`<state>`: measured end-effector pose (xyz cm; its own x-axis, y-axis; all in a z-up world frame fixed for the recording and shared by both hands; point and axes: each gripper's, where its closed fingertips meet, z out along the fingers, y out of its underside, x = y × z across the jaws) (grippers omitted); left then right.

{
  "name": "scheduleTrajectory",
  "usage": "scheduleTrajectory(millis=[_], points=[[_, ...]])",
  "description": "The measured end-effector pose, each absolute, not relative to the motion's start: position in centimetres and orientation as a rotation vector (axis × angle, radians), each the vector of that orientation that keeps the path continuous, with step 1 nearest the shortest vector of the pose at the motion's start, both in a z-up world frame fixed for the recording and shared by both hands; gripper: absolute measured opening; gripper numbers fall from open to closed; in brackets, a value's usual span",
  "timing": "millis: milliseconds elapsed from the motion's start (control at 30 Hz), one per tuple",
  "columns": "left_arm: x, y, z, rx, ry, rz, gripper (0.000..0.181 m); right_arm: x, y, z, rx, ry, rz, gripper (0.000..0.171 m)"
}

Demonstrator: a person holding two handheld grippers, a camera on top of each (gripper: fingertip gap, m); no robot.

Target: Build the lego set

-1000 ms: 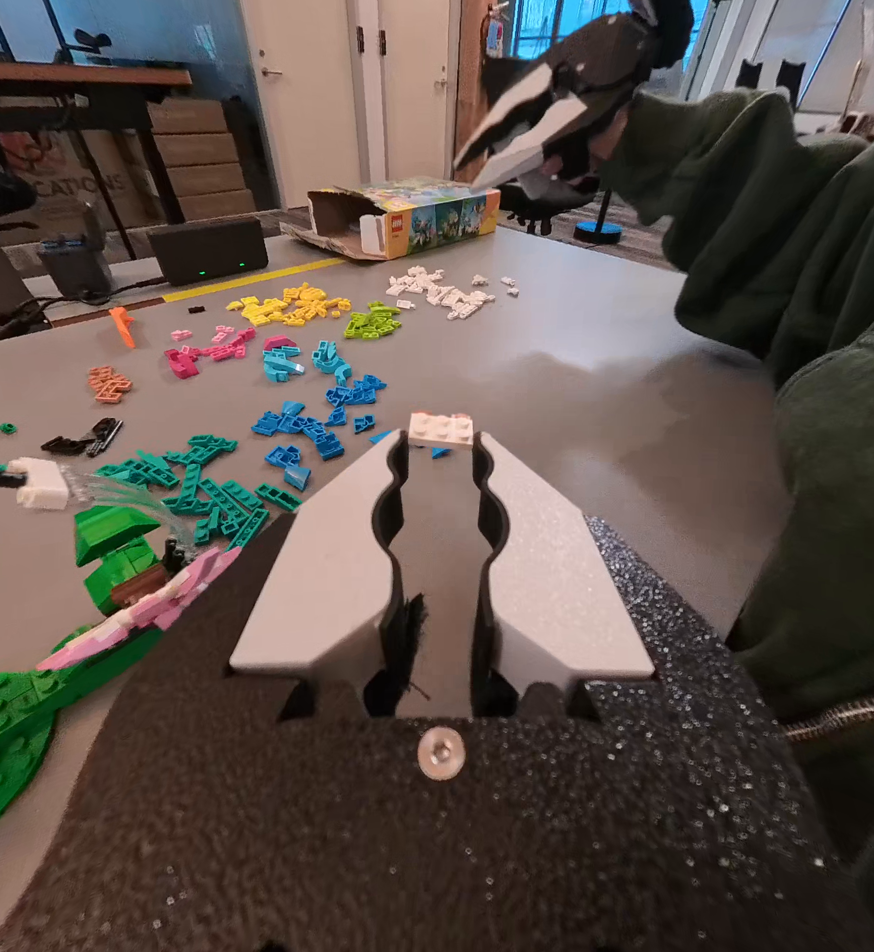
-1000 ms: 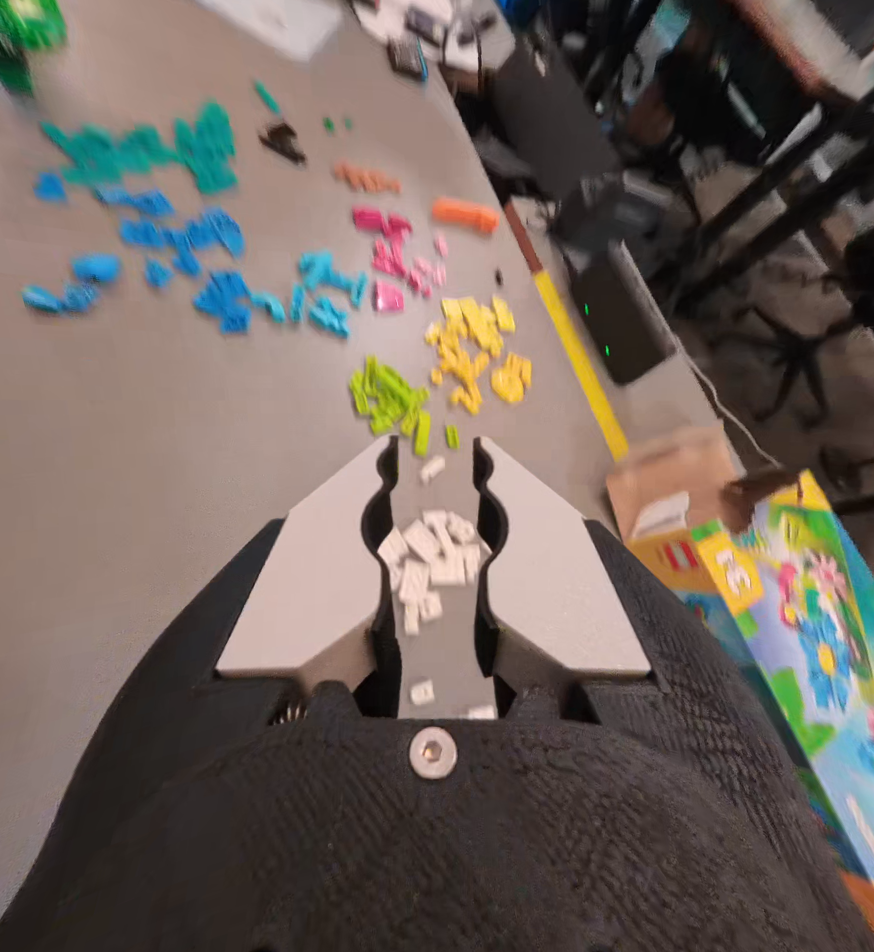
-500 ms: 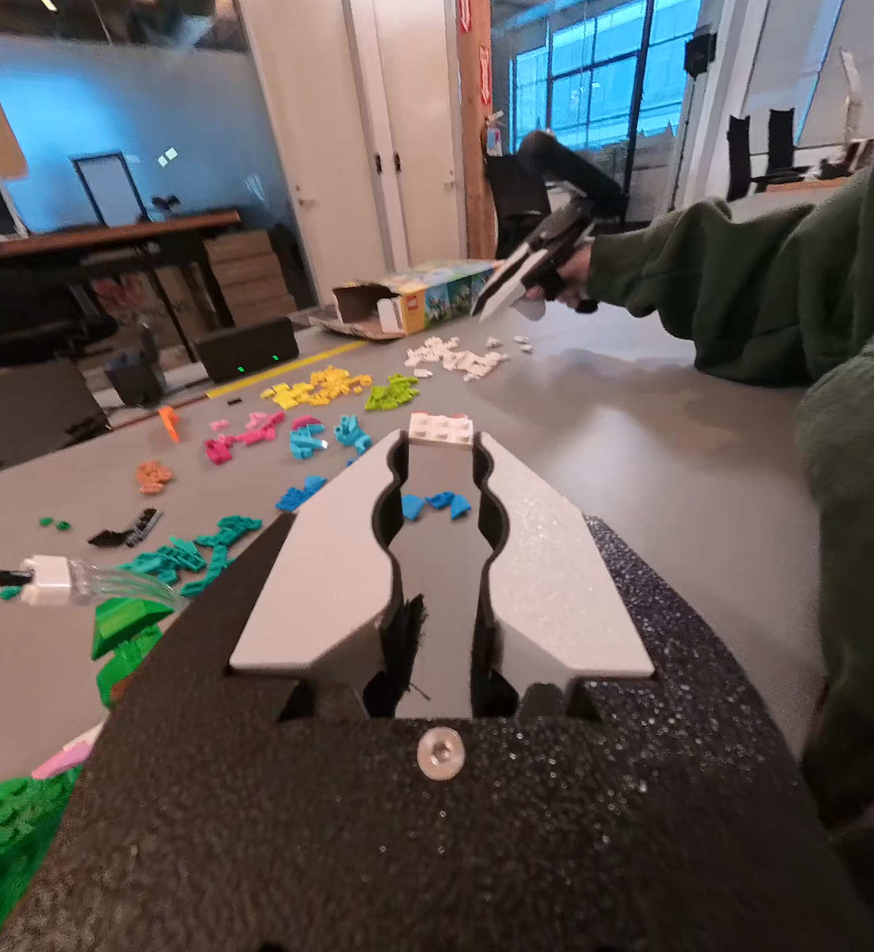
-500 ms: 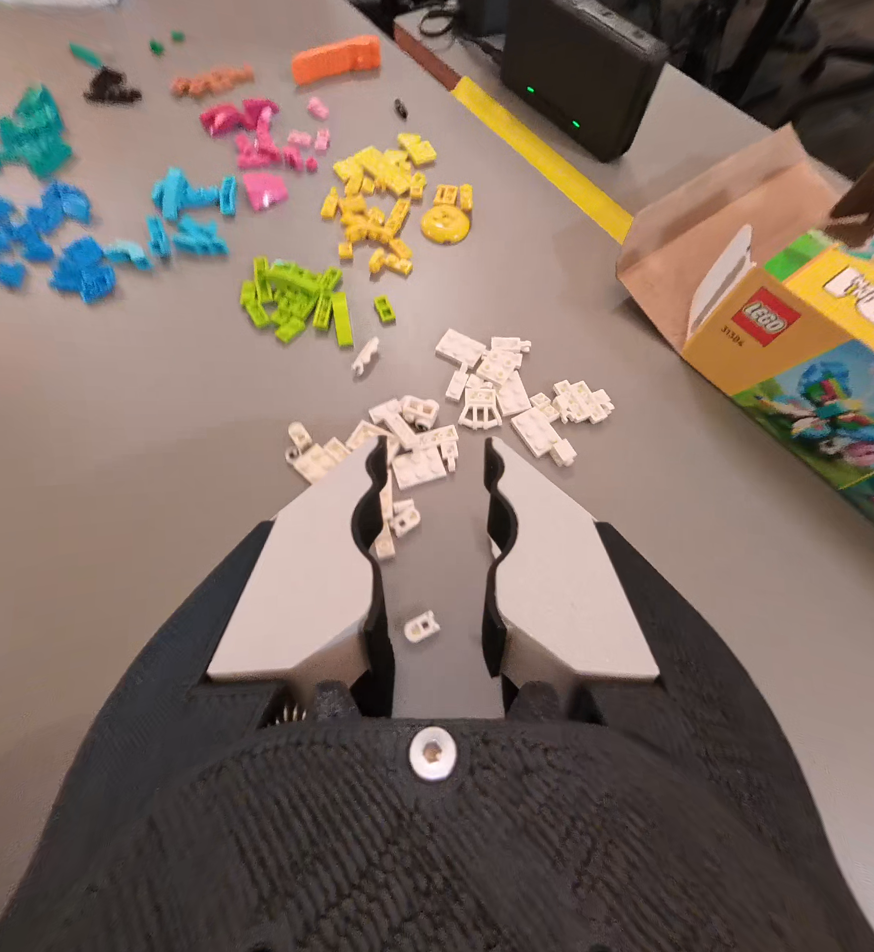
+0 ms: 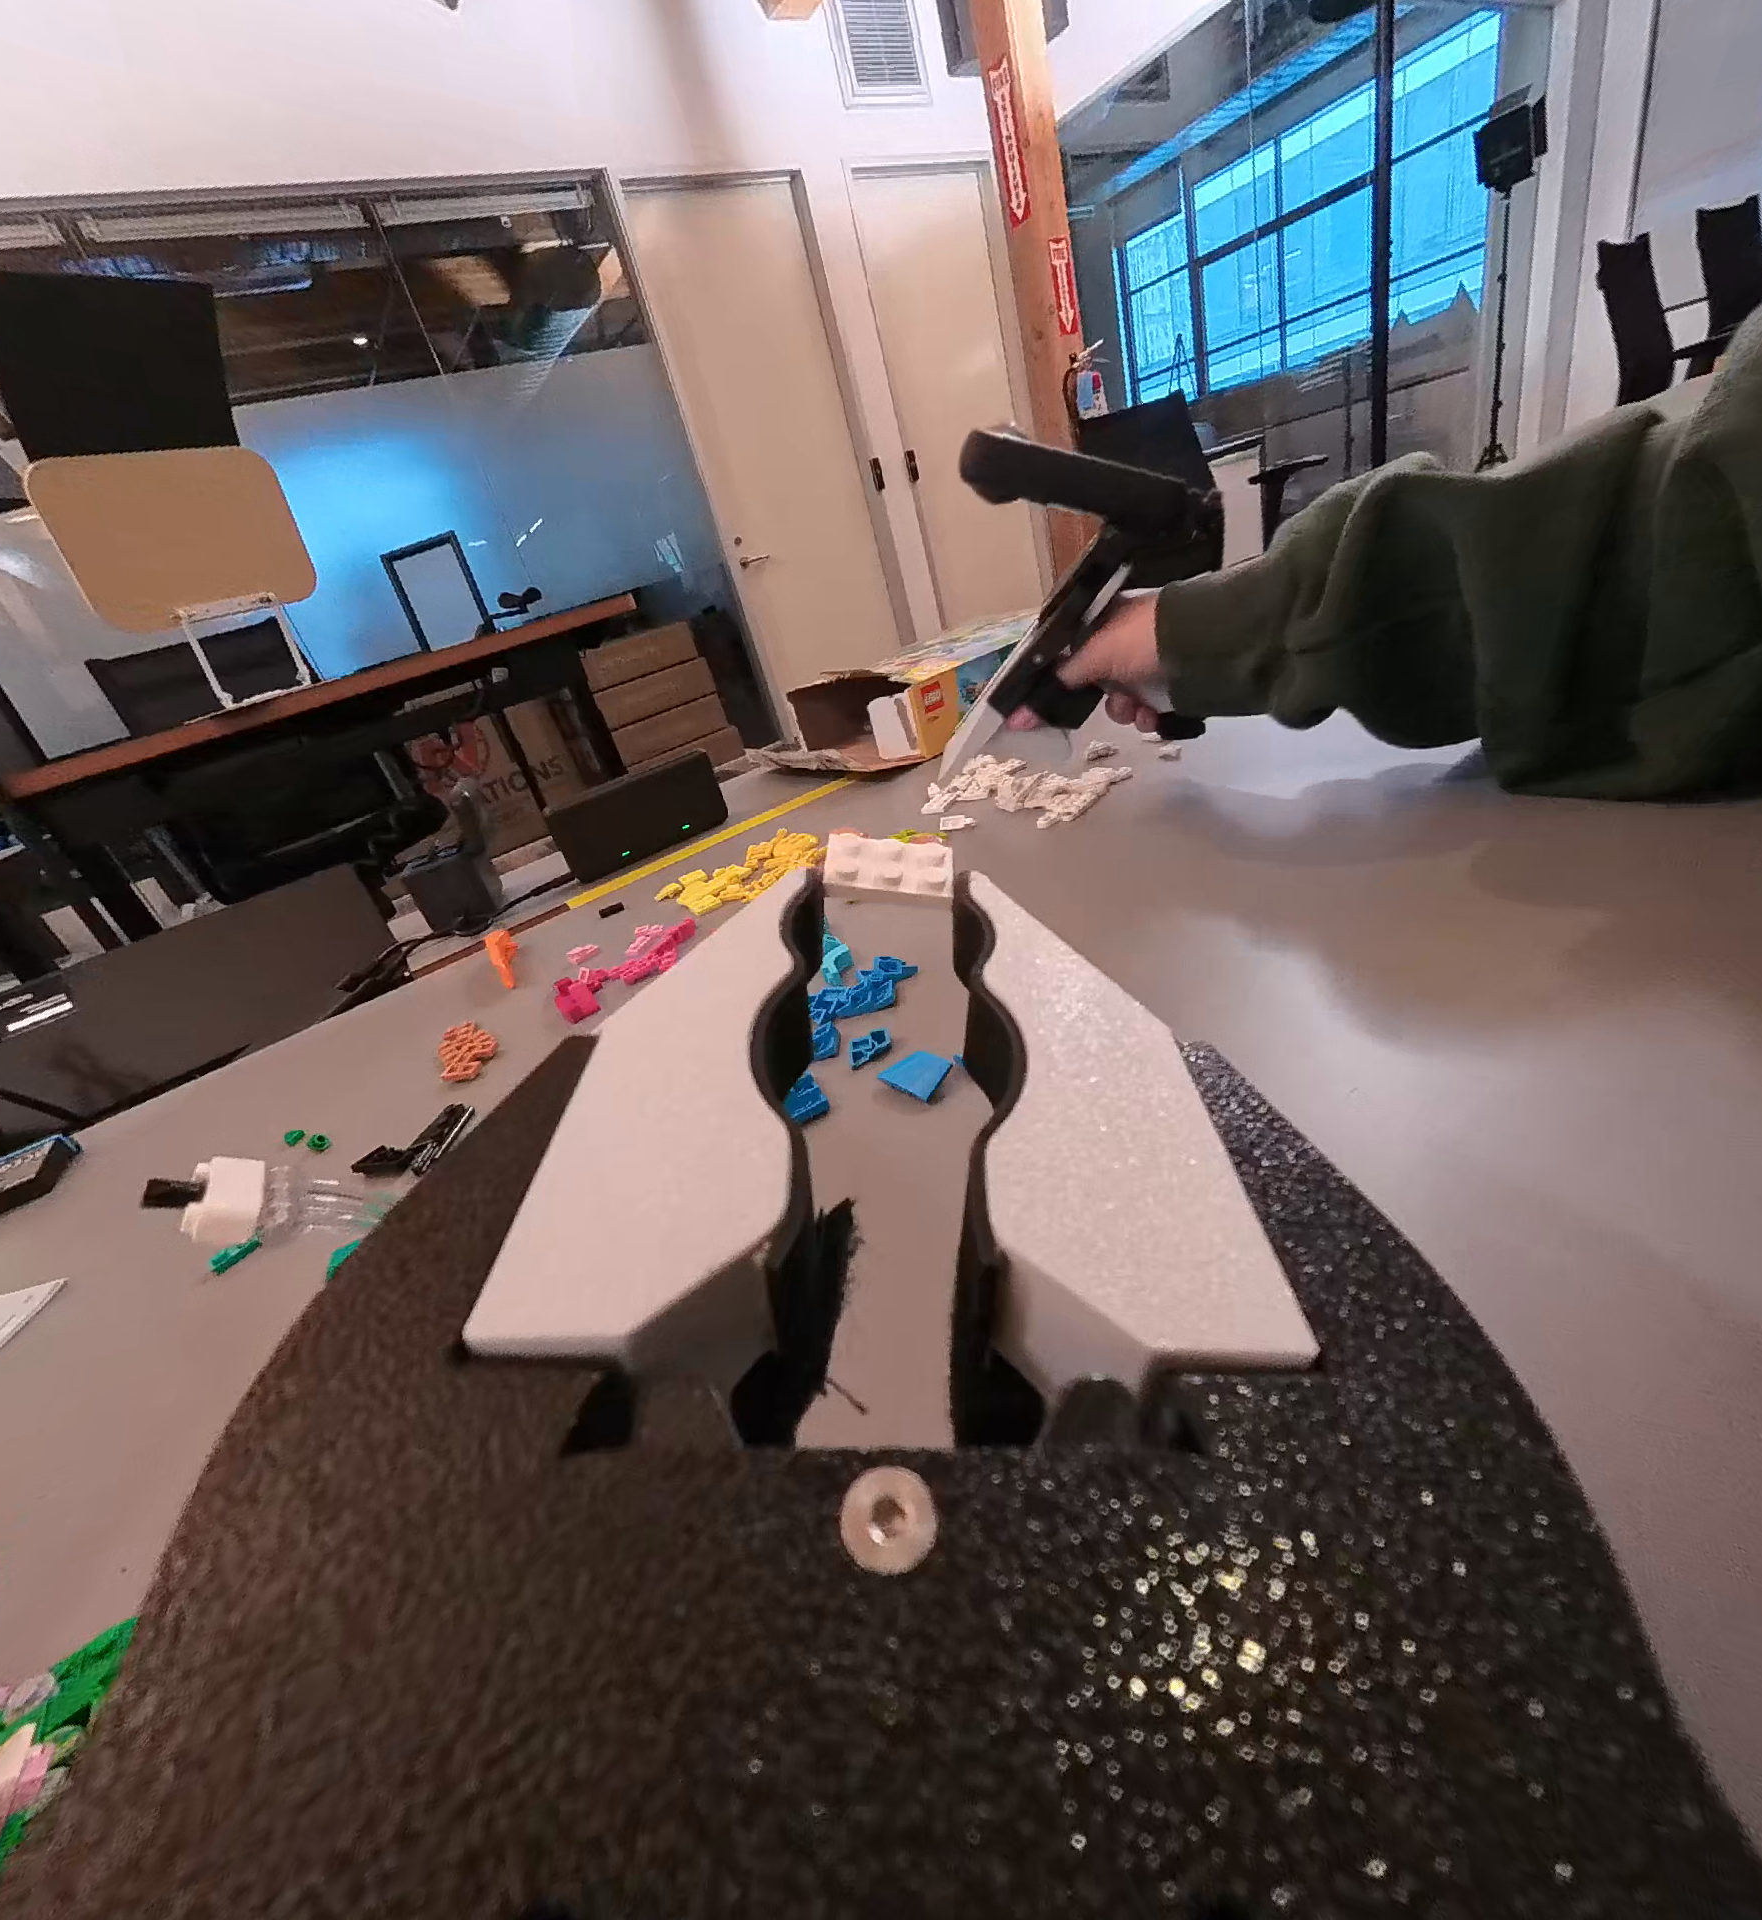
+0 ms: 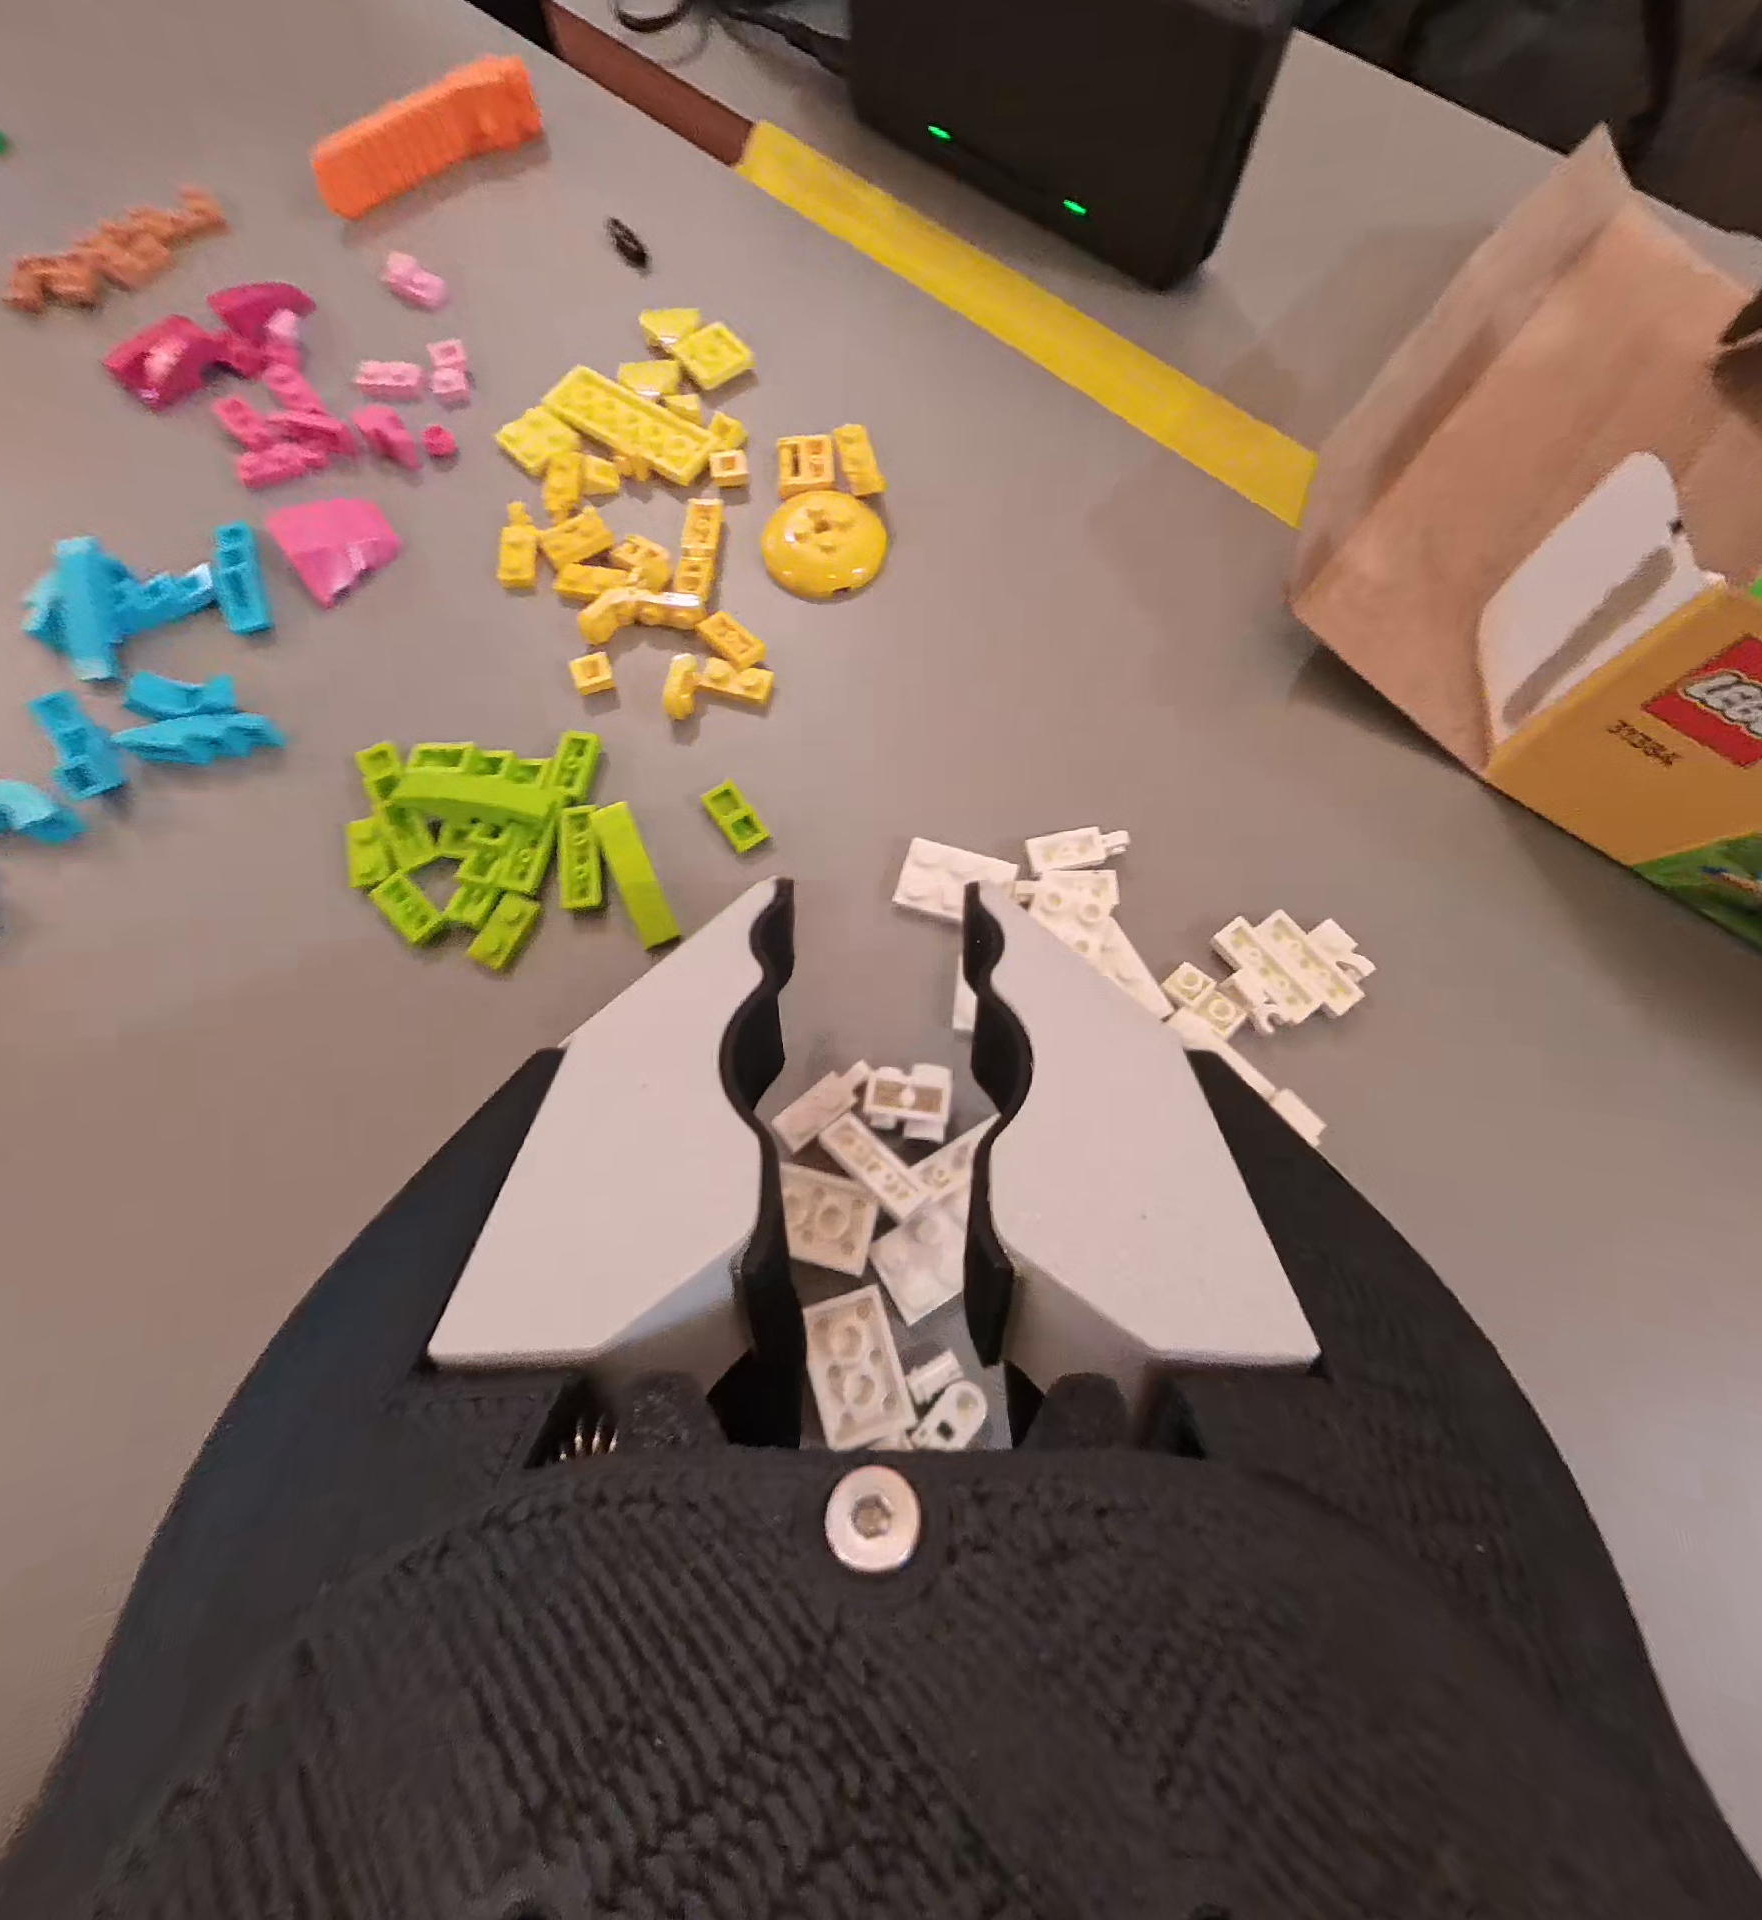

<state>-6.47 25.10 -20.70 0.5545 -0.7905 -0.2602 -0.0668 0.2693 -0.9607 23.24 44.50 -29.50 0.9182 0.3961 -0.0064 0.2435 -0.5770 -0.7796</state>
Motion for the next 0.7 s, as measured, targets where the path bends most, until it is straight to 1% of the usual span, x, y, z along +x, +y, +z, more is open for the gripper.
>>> scheduleTrajectory(millis=[100, 300, 367, 400, 500, 600, 700], points=[[-6.6, 25.1, -20.7, -1.213, 0.883, -0.574, 0.022, 23.9, 45.3, -30.1, -2.258, -0.384, 0.195, 0.031], [-7.0, 25.4, -20.6, -1.218, 0.877, -0.575, 0.022, 24.3, 45.8, -31.5, -2.338, -0.406, 0.092, 0.034], [-7.1, 25.4, -20.6, -1.222, 0.876, -0.579, 0.022, 24.2, 46.0, -31.6, -2.338, -0.416, 0.090, 0.030], [-7.1, 25.4, -20.6, -1.224, 0.876, -0.582, 0.022, 24.1, 46.0, -31.6, -2.336, -0.426, 0.100, 0.023], [-7.1, 25.4, -20.5, -1.226, 0.876, -0.579, 0.022, 23.8, 46.0, -31.5, -2.327, -0.483, 0.142, 0.023], [-7.5, 25.6, -20.2, -1.240, 0.869, -0.562, 0.022, 22.2, 45.4, -30.3, -2.241, -0.607, 0.219, 0.023], [-8.2, 25.8, -19.5, -1.263, 0.849, -0.571, 0.022, 18.9, 44.1, -26.9, -2.089, -0.757, 0.295, 0.022]])
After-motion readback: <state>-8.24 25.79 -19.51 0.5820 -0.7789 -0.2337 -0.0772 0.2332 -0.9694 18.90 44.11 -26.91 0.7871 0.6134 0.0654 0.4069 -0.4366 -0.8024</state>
